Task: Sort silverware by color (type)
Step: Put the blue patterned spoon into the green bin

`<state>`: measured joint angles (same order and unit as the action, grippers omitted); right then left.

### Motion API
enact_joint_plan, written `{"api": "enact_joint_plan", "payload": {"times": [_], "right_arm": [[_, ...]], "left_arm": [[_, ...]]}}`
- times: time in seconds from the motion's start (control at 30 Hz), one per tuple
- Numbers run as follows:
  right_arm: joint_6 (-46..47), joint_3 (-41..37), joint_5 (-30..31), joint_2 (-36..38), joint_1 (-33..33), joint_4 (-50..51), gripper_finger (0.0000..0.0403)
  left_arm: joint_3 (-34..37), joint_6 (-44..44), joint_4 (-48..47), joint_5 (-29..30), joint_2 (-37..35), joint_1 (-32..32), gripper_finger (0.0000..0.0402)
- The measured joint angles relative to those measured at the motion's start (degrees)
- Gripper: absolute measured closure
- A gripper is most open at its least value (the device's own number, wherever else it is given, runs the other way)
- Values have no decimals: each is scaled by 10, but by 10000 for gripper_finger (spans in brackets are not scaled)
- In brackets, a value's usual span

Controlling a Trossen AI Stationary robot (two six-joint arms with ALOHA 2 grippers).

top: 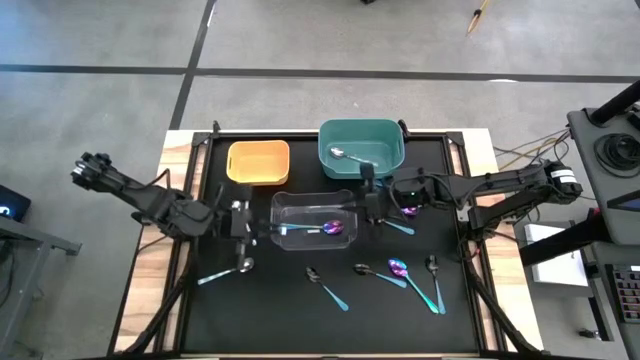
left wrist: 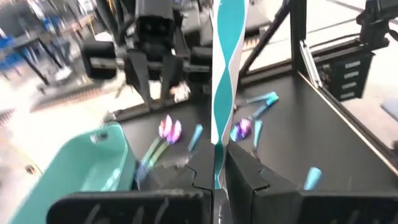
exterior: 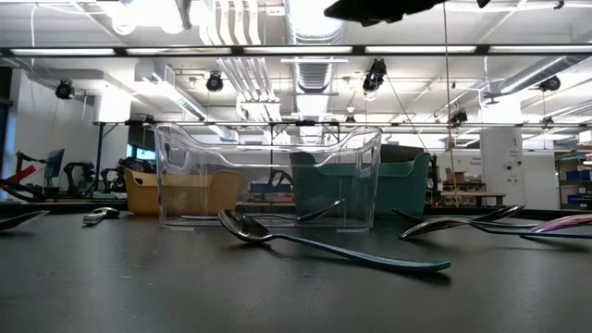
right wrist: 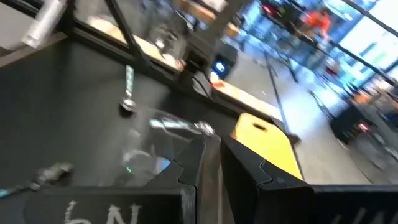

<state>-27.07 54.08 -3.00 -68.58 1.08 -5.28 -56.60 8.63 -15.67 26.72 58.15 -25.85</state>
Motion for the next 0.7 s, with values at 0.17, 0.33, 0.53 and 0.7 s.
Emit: {"api": "enact_joint_plan", "payload": {"times": [0.17,0.33,0.53,0.7], "right_arm": [[-5,0,-94,0,0,-33,360],[1,0,-135,0,0,-51,360],[37,0,-137,0,0,-71,360],[67,0,-135,0,0,-84,354]], "left_arm": [[24,52,96,0,13,5,401],[49,72,178,-2,36,13,401],[51,69,241,-2,86,33,401],[51,76,282,-1,131,61,401]]}}
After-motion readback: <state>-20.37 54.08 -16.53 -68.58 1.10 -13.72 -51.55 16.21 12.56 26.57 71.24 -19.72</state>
